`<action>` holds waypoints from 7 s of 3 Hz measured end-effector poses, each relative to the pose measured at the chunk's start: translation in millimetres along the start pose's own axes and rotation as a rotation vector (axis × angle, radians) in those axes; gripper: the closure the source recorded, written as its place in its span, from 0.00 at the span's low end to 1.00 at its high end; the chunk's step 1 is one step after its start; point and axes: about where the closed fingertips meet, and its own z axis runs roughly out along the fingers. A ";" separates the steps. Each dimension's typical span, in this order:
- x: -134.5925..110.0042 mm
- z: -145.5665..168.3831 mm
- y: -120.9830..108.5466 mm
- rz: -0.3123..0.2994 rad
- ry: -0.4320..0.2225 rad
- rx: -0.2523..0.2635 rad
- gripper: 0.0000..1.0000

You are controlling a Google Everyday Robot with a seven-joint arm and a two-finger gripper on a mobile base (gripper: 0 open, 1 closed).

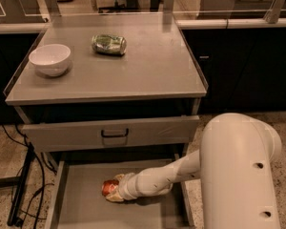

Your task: Pick coke can from middle drawer and place on counter

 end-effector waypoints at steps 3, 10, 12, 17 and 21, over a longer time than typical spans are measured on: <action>-22.1 -46.2 16.1 -0.144 -0.134 -0.063 1.00; -138.4 -299.5 -10.5 -0.321 -0.411 0.053 1.00; -145.6 -308.1 -23.1 -0.311 -0.498 0.070 1.00; -204.3 -417.5 -109.6 -0.348 -0.762 0.149 1.00; -284.6 -505.2 -181.6 -0.508 -0.624 0.129 1.00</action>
Offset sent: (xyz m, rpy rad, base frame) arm -0.0337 -0.0412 0.0471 0.0242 -0.0294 0.0464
